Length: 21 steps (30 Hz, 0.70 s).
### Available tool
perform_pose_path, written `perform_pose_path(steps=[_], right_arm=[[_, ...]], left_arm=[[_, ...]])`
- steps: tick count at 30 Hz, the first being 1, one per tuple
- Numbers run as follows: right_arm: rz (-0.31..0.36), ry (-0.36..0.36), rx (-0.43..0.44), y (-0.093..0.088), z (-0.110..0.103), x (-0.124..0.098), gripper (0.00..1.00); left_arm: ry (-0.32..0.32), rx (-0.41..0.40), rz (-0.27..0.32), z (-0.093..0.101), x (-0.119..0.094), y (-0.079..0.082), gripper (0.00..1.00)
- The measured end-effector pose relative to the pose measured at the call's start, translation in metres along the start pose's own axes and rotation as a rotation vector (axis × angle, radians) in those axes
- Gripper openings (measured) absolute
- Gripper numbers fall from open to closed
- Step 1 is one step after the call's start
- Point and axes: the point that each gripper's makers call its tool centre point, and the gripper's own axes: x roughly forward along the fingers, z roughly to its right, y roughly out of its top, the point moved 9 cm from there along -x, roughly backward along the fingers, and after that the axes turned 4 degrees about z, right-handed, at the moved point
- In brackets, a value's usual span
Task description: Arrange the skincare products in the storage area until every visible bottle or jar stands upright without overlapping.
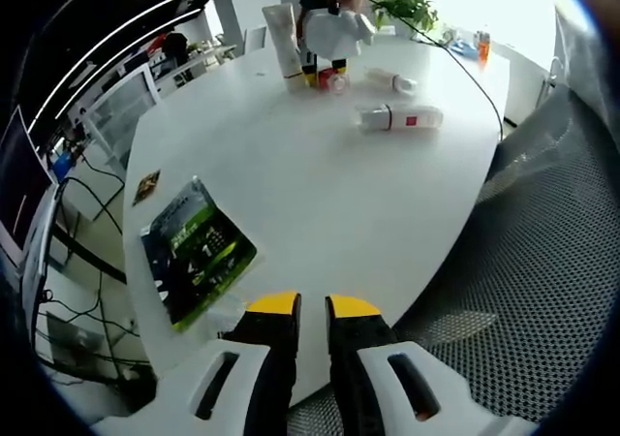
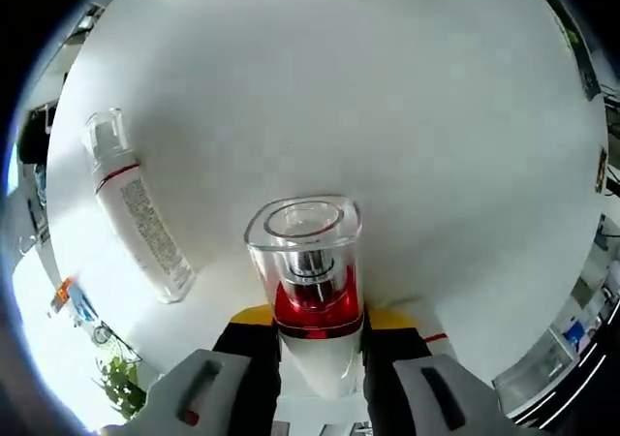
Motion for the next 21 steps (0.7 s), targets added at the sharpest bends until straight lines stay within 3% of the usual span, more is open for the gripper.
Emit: perform_pose_path(steps=[7,15,21], right_arm=[[0.024,-0.021,0.006,-0.003,-0.004,-0.002,0.25],[0.102,-0.061,0.081,-0.005,-0.011,-0.007,0.24],[0.122,-0.092,0.163,-0.008,-0.019,-0.013,0.24]], left_arm=[[0.002,-0.003,0.001,0.000,0.000,0.000,0.08],[0.006,-0.005,0.009,-0.001,-0.001,0.001,0.08],[0.005,-0.001,0.014,-0.001,-0.001,0.001,0.08]])
